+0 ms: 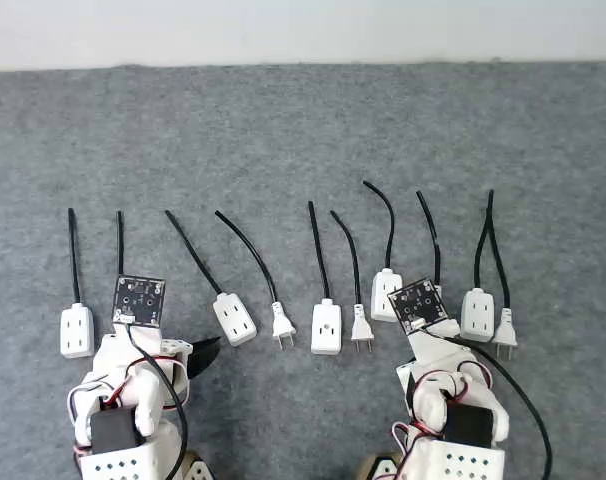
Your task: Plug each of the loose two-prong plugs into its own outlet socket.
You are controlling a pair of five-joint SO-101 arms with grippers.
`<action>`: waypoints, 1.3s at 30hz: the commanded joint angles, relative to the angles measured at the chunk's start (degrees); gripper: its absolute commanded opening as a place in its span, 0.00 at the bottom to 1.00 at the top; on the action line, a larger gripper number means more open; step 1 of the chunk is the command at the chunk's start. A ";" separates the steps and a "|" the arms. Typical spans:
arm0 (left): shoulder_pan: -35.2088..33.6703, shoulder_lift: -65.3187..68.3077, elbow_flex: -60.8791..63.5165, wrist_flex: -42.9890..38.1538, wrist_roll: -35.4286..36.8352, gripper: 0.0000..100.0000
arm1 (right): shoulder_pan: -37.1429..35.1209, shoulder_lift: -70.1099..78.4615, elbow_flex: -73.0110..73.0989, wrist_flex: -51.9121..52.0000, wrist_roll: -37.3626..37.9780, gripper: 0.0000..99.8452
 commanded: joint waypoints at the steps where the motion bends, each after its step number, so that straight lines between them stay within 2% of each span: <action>1: -0.18 -0.62 -0.31 0.18 0.62 0.41 | -0.48 -0.40 1.23 0.31 0.97 0.09; 29: 0.18 -0.62 -0.31 -0.18 0.97 0.41 | -0.66 -0.40 1.23 0.31 0.70 0.09; 39: 1.85 -0.70 -0.92 -15.56 0.62 0.41 | -0.66 -0.40 1.23 0.31 0.79 0.09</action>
